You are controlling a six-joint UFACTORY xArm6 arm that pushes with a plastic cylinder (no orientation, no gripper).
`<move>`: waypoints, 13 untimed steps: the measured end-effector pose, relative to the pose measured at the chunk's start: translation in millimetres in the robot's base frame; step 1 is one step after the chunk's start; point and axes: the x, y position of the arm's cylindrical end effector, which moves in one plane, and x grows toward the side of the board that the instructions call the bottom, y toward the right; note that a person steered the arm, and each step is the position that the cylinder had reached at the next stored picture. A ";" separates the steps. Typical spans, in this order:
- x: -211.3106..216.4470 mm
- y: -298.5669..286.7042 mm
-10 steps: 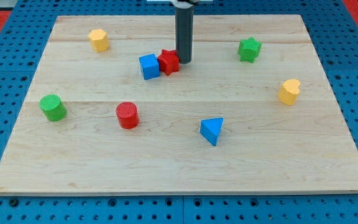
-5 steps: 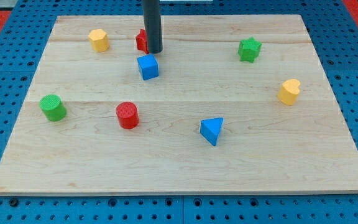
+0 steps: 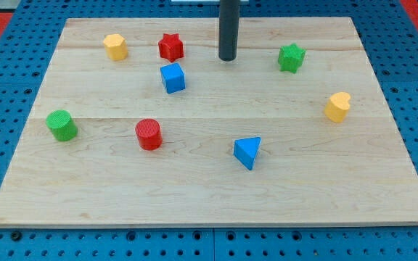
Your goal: Move red star above the yellow hexagon
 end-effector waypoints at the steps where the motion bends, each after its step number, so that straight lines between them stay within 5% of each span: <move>1: -9.7 -26.7; 3: -23.5 -105.0; 5: 20.9 -124.4; 13: -104.2 -151.5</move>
